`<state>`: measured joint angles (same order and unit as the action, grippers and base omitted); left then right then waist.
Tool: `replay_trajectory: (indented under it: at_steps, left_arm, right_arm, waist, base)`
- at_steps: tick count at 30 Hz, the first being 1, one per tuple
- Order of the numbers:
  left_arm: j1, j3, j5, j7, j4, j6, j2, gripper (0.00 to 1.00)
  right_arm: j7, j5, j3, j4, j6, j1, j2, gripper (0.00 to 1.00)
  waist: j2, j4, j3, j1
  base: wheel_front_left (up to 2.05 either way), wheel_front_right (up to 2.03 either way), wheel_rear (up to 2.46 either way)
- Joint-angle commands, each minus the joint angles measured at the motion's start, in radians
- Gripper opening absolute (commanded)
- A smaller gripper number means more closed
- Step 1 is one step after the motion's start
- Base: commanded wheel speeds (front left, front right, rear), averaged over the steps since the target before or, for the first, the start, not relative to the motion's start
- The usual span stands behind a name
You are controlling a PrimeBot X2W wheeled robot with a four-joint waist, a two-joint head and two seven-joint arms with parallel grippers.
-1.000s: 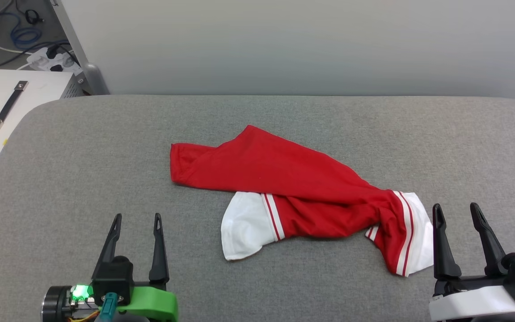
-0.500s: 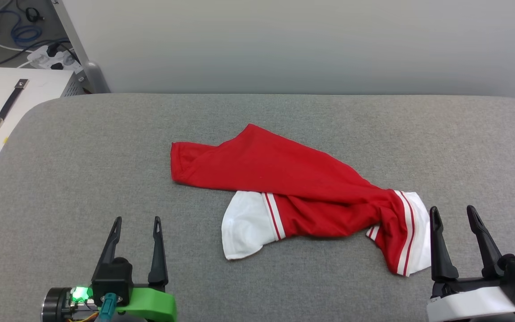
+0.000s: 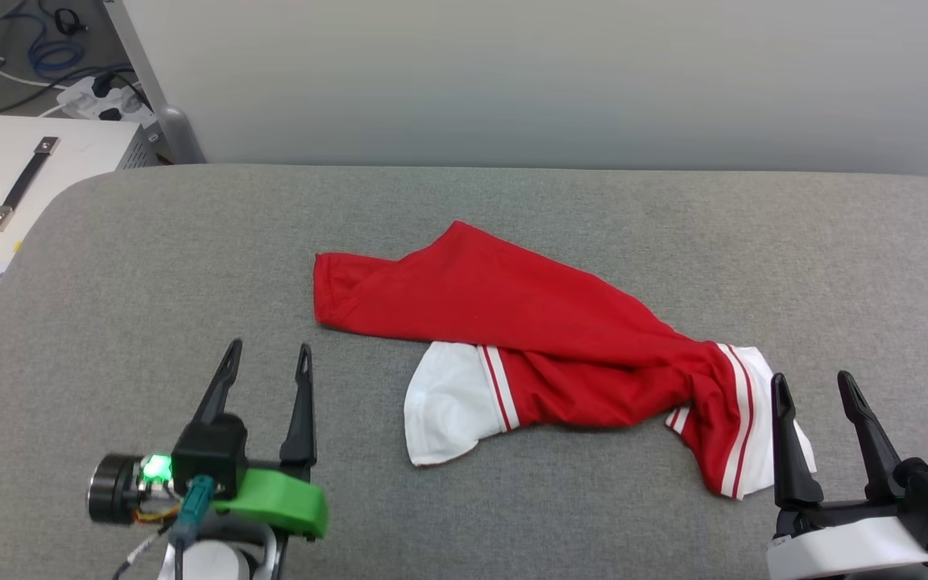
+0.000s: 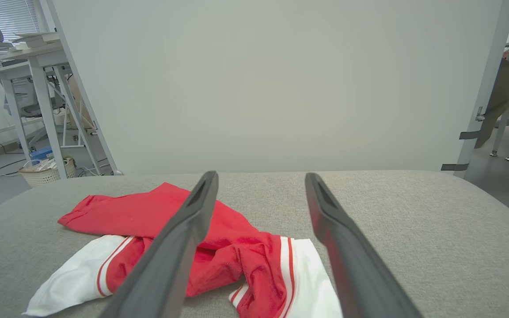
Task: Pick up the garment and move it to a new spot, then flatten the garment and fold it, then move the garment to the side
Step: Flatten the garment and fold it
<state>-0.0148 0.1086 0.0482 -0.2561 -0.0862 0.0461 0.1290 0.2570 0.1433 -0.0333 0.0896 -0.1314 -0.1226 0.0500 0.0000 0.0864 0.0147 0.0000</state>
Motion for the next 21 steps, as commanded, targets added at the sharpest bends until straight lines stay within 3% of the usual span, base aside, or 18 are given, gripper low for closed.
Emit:
replay_trajectory:
  at_steps: [1,7,10,14,21]
  left_arm:
    - [-0.061,0.005,0.004,-0.006,-0.014,-0.03,0.017,1.0]
    - [-0.246,0.031,0.019,-0.006,-0.118,-0.133,0.073,1.0]
    - [-0.345,0.078,0.04,0.026,-0.193,-0.164,0.106,1.0]
    - [-0.472,0.201,0.14,0.151,-0.254,-0.176,0.137,1.0]
    - [-0.639,0.513,0.467,0.487,-0.269,-0.176,0.238,1.0]
  right_arm:
    - [0.005,-0.006,0.001,0.0,0.001,-0.002,0.0,1.0]
    - [0.005,-0.011,0.011,0.003,0.001,0.015,0.0,1.0]
    - [0.005,-0.013,0.015,0.004,0.001,0.022,0.0,1.0]
    - [0.005,-0.014,0.017,0.005,0.001,0.032,0.0,1.0]
    - [0.005,-0.014,0.022,0.004,0.001,0.058,0.0,1.0]
  waist:
    - [0.0,0.003,0.006,0.0]
    - [0.0,-0.004,0.026,0.0]
    - [0.0,-0.011,0.039,0.0]
    - [0.0,-0.021,0.057,0.0]
    - [0.0,-0.043,0.093,0.0]
  base:
    - [0.0,0.0,0.0]
    - [0.0,0.0,0.0]
    - [0.0,0.0,0.0]
    - [0.0,0.0,0.0]
    - [0.0,0.0,0.0]
